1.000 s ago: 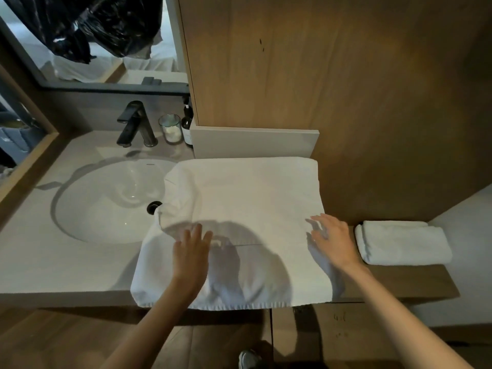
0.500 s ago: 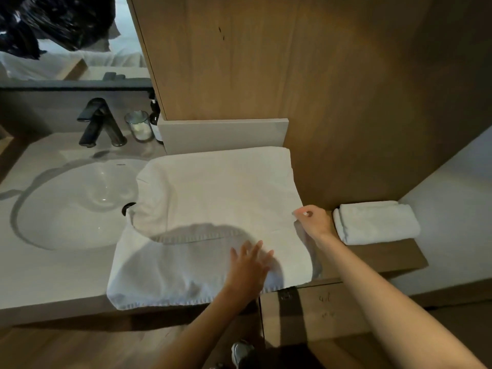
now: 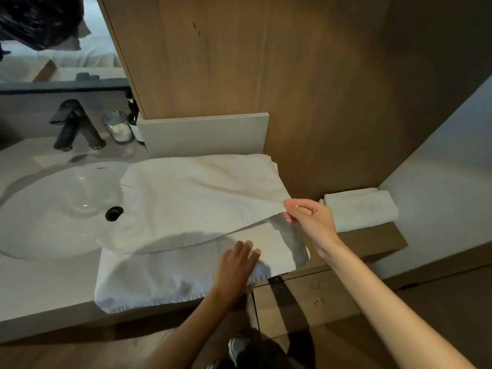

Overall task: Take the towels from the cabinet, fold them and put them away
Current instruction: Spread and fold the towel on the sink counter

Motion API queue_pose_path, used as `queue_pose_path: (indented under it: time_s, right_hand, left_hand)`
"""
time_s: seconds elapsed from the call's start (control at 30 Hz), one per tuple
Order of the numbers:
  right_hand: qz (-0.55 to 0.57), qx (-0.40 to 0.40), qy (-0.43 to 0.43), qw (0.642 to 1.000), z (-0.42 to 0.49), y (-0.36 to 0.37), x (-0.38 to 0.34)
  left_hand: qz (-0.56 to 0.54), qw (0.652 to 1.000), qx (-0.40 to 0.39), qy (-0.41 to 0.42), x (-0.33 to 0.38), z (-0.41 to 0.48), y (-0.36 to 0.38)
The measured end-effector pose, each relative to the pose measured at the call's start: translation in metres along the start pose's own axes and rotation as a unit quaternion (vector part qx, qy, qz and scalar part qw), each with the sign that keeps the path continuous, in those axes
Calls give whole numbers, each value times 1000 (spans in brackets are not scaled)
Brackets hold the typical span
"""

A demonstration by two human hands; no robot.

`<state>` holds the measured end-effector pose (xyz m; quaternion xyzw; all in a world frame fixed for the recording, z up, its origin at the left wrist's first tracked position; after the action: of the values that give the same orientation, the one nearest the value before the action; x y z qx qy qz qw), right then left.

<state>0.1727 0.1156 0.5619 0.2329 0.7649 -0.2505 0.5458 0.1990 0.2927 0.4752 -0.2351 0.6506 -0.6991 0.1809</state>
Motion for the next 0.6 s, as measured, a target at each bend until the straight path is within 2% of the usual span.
queue_pose_path:
  time_s: [0.1, 0.17, 0.23, 0.37, 0.5, 0.6]
  right_hand:
    - [-1, 9, -4, 1000, -5, -3, 6]
    - [-9, 5, -13, 1000, -9, -5, 8]
    - [-21, 5, -14, 1000, -14, -7, 15]
    - [-28, 6, -9, 1000, -27, -20, 36]
    - [-54, 8, 15, 998, -35, -35, 68]
    - [-83, 6, 84, 993, -31, -38, 95]
  left_hand:
    - [-10, 991, 128, -32, -10, -9, -15]
    - [-1, 984, 167, -69, -20, -8, -23]
    - [12, 983, 159, -92, -29, -1, -24]
    - [9, 991, 94, -100, -31, 11, -21]
    - [13, 997, 41, -69, -28, 14, -11]
    - [2, 1000, -2, -25, -24, 11, 4]
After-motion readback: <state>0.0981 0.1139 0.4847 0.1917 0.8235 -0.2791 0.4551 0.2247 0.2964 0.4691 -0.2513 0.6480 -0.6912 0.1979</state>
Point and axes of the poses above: each hand's wrist, its own z-axis towards the middle knuckle, its own y-axis out of the palm, x = y × z, the point moved 6 cm from there along z, towards the middle knuckle, and after that the axes turned 2 degrees about z, right-handed, at the moved point
